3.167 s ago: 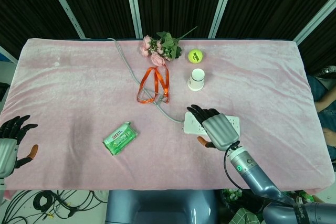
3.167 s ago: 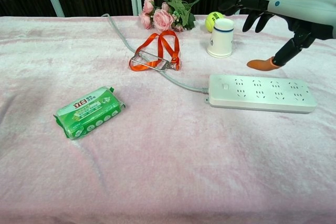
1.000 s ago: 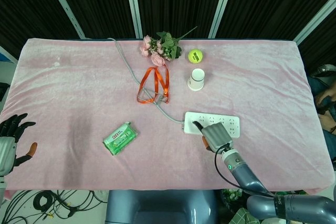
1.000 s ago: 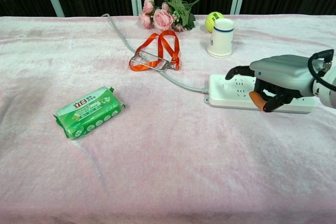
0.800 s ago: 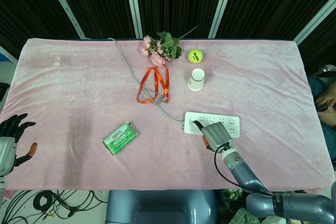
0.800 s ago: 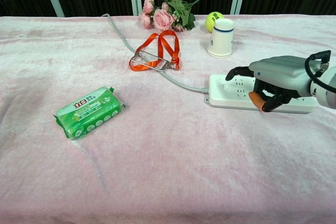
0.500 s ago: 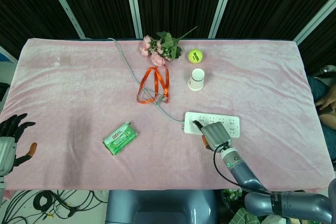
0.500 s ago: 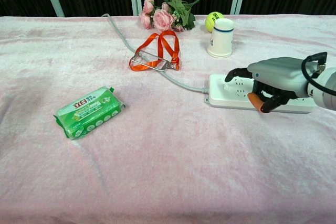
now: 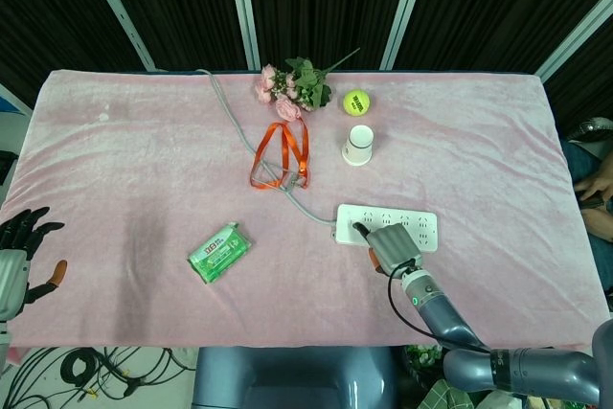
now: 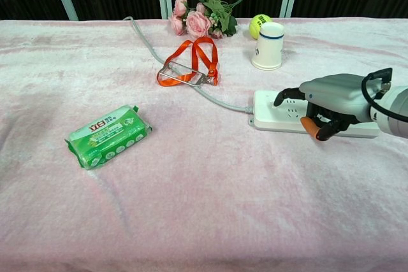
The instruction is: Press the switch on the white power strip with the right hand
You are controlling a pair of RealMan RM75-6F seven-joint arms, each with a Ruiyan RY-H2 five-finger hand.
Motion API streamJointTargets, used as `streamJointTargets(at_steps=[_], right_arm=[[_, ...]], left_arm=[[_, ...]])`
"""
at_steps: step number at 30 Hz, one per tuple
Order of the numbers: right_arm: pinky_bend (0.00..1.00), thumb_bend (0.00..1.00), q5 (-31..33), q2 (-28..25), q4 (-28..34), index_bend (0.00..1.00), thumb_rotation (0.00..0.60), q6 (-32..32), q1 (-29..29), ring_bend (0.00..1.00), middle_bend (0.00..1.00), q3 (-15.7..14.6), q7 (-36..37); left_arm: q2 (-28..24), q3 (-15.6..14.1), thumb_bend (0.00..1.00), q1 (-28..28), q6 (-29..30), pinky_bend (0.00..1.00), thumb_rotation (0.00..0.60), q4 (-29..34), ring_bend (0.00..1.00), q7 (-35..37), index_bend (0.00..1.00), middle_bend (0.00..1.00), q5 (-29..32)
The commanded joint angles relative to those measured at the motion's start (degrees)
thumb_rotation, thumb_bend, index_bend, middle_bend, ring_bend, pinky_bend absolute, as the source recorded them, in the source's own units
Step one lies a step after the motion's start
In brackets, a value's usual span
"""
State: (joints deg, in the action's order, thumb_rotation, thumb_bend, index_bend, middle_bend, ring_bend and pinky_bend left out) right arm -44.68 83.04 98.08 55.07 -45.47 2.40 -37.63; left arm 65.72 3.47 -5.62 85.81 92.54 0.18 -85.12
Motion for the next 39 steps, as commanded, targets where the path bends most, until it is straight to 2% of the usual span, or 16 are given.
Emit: streamJointTargets(at_steps=[1,11,21,30,34,37,39], right_arm=[[0.95,0.67,0.3,0.1,-0.2,0.19,0.600,-0.1,-0.1,0.96,0.87,-0.1,0.0],[0.95,0.66,1.0,0.2,-0.6,0.21,0.600,-0.3,-0.5,0.96,0.87,-0.4,0.1],[0.95,0.67,2.5,0.3,-0.8,0.38,0.600,-0.4,-1.9,0.97,0.87,-1.8,-3.2],[0.95,0.67,4.5,1.2,-0.6,0.44,0.600,2.2,-3.3,0.97,0.88,-3.3,-8.9],[0.95,0.67,5.6,1.1,0.3,0.43,0.600,2.6,-3.6,0.97,0.88,-3.1,-9.6],[0.95,0.67,4.9,0.8,0.9,0.32,0.600,3.5,-3.3,0.95,0.85,-2.0,-8.0],[0.95,0.65,3.4,0.5,1.4,0.21,0.600,4.6,-2.8,0.93,0.80,-1.0,-6.2]], left_arm=[[0.0,0.0,0.38,0.0,0.0,0.12,0.600,0.0,0.04,0.0,0.26,0.10,0.0],[-0.1,0.0,0.38,0.0,-0.1,0.12,0.600,0.0,0.04,0.0,0.26,0.10,0.1],[-0.1,0.0,0.38,0.0,-0.1,0.13,0.600,-0.1,0.04,0.1,0.26,0.10,0.1],[-0.1,0.0,0.38,-0.1,-0.2,0.14,0.600,-0.1,0.04,0.0,0.26,0.10,0.0],[-0.1,0.0,0.38,-0.1,-0.2,0.14,0.600,-0.1,0.04,0.0,0.26,0.10,0.0],[-0.1,0.0,0.38,-0.1,-0.2,0.14,0.600,0.0,0.04,0.1,0.26,0.10,0.1],[-0.2,0.0,0.38,-0.1,-0.2,0.14,0.600,0.0,0.04,0.1,0.26,0.10,0.1]])
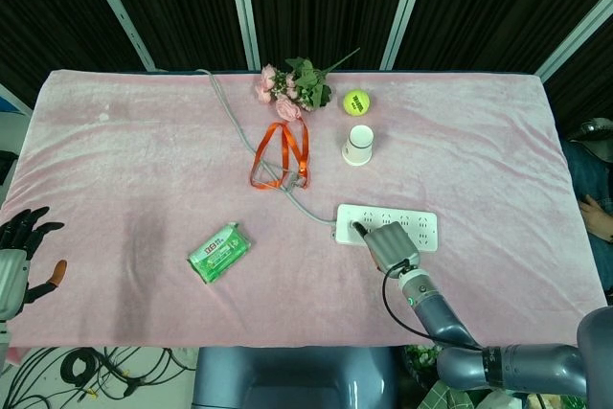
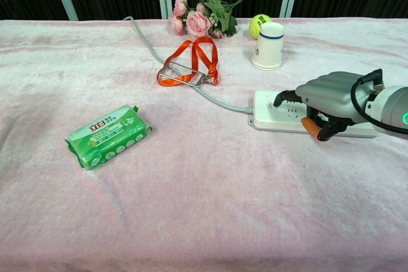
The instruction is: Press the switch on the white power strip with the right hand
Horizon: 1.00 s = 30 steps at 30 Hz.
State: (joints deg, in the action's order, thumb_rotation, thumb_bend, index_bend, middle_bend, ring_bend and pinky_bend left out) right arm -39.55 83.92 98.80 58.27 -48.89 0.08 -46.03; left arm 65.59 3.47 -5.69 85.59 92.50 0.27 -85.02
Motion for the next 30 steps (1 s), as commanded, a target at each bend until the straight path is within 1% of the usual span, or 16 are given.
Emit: streamJointTargets(at_steps=[1,2,3,5,7,8,9,10,12,15,18,20,22,23,27,30], right_arm=[[0.94,0.63,-2.5,-0.6,0.8,0.18,0.600,2.0,1.0,0.92,0.78,1.8,3.2],[0.93,0.61,-4.1,-0.9,1.2,0.12,0.600,3.2,1.6,0.89,0.74,2.6,4.9],[0.92,0.58,-5.2,-1.1,1.5,0.10,0.600,4.1,2.2,0.86,0.69,3.1,6.2],[0.87,0.53,-8.6,-2.2,2.5,0.07,0.600,6.9,3.8,0.78,0.60,4.6,10.1],[0.77,0.46,-11.8,-3.9,3.9,0.06,0.600,9.9,5.7,0.68,0.48,6.0,13.9],[0.72,0.43,-12.6,-4.5,4.4,0.06,0.600,10.9,6.3,0.63,0.44,6.3,14.9],[0.65,0.38,-14.3,-6.5,5.5,0.05,0.600,14.9,7.9,0.57,0.39,7.6,16.2],[0.57,0.33,-16.6,-9.5,8.3,0.04,0.600,18.1,10.0,0.51,0.34,7.3,17.1],[0.44,0.27,-19.3,-14.0,11.8,0.04,0.600,20.8,12.9,0.41,0.26,6.1,18.4],[0.32,0.20,-23.1,-17.9,13.9,0.04,0.600,23.3,16.0,0.31,0.17,4.2,20.0],[0.28,0.16,-26.8,-20.1,14.0,0.03,0.600,25.6,18.8,0.26,0.12,2.1,21.2],[0.27,0.16,-30.9,-21.7,12.6,0.03,0.600,28.3,22.2,0.26,0.11,-0.6,22.1],[0.27,0.15,-33.9,-22.5,8.6,0.03,0.600,31.4,27.5,0.26,0.11,-4.9,24.8],[0.26,0.15,-35.7,-22.2,6.1,0.03,0.600,32.1,29.3,0.26,0.11,-6.1,27.2],[0.26,0.15,-37.4,-20.3,-1.4,0.03,0.600,32.8,33.1,0.26,0.11,-7.1,32.7],[0.26,0.15,-37.6,-18.6,-5.4,0.03,0.600,33.2,34.7,0.25,0.11,-6.6,35.3]], left_arm=[[0.0,0.0,0.38,0.0,-0.1,0.14,0.600,0.0,0.04,0.0,0.26,0.10,0.1],[0.0,0.0,0.38,0.0,-0.1,0.14,0.600,0.0,0.04,0.0,0.26,0.10,0.1],[0.0,0.0,0.38,0.0,-0.1,0.14,0.600,0.0,0.04,0.0,0.26,0.10,0.1],[-0.1,0.0,0.38,0.0,-0.1,0.14,0.600,0.0,0.04,0.0,0.26,0.10,0.1],[-0.1,0.0,0.38,0.1,-0.1,0.14,0.600,0.1,0.04,0.1,0.26,0.10,0.1],[-0.1,0.0,0.38,0.1,-0.1,0.14,0.600,0.1,0.04,0.1,0.26,0.10,0.2],[-0.1,0.0,0.38,0.1,0.0,0.14,0.600,0.1,0.04,0.1,0.26,0.10,0.1],[-0.1,-0.1,0.38,0.1,0.0,0.14,0.600,0.2,0.04,0.1,0.26,0.10,0.1],[0.0,-0.1,0.38,0.1,0.0,0.14,0.600,0.3,0.04,0.0,0.26,0.10,0.0],[0.0,0.0,0.38,0.1,0.1,0.14,0.600,0.3,0.04,0.0,0.26,0.10,0.0],[0.1,0.0,0.38,0.1,0.3,0.14,0.600,0.4,0.04,0.0,0.26,0.10,-0.1],[0.1,0.1,0.38,0.1,0.5,0.14,0.600,0.4,0.04,-0.2,0.26,0.10,-0.2],[0.2,0.2,0.38,0.2,0.8,0.14,0.600,0.5,0.04,-0.3,0.26,0.10,-0.2],[0.3,0.2,0.38,0.2,0.9,0.14,0.600,0.6,0.04,-0.3,0.26,0.10,-0.2],[0.4,0.3,0.38,0.3,1.2,0.14,0.600,0.7,0.04,-0.2,0.26,0.10,-0.3],[0.4,0.3,0.38,0.3,1.2,0.14,0.600,0.7,0.04,-0.3,0.26,0.10,-0.4]])
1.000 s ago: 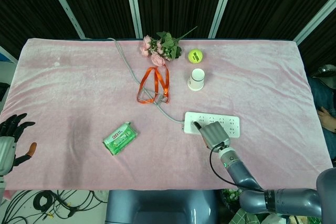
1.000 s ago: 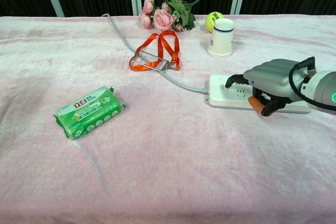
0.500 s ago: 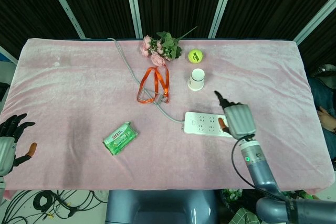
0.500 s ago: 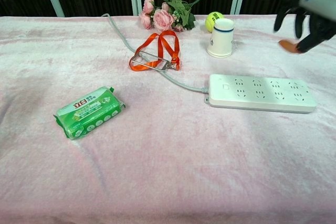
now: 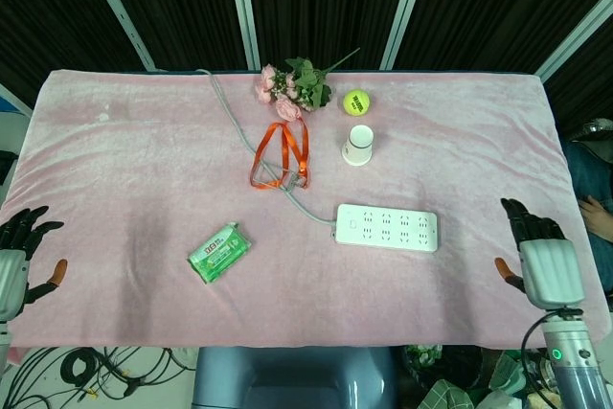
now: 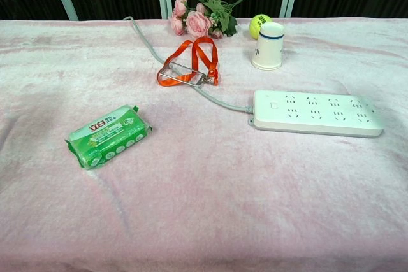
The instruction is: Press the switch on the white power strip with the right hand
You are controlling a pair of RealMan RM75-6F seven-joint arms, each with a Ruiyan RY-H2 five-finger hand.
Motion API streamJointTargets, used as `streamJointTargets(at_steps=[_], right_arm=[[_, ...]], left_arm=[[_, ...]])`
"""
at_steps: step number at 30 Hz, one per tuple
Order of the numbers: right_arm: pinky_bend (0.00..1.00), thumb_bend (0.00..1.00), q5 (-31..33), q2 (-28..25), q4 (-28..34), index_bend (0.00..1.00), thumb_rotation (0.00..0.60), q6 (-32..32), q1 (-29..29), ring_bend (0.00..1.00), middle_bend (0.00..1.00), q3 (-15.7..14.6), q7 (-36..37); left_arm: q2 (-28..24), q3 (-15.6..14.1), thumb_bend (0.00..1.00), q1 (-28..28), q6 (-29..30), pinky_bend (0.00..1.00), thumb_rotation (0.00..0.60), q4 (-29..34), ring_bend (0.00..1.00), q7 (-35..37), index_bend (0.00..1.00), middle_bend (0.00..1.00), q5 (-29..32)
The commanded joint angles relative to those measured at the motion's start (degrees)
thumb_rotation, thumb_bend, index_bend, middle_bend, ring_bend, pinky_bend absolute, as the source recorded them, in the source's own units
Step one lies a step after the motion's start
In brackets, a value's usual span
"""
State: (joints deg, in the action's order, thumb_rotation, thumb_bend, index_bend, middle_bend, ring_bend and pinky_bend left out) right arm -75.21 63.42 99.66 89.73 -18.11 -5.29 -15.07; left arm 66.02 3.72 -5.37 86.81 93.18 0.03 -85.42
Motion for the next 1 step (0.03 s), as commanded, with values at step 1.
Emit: streamJointTargets(at_steps=[1], right_arm=[[0.26,0.16,-1.9,2.4,-7.3,0.03,0.600,1.8,4.4,0.25,0.11,-1.1,5.2]], left_arm=[[0.0,0.0,0.38,0.0,0.0,0.14,0.600,0.0,0.04,-0.1,0.26,0.10,0.0]])
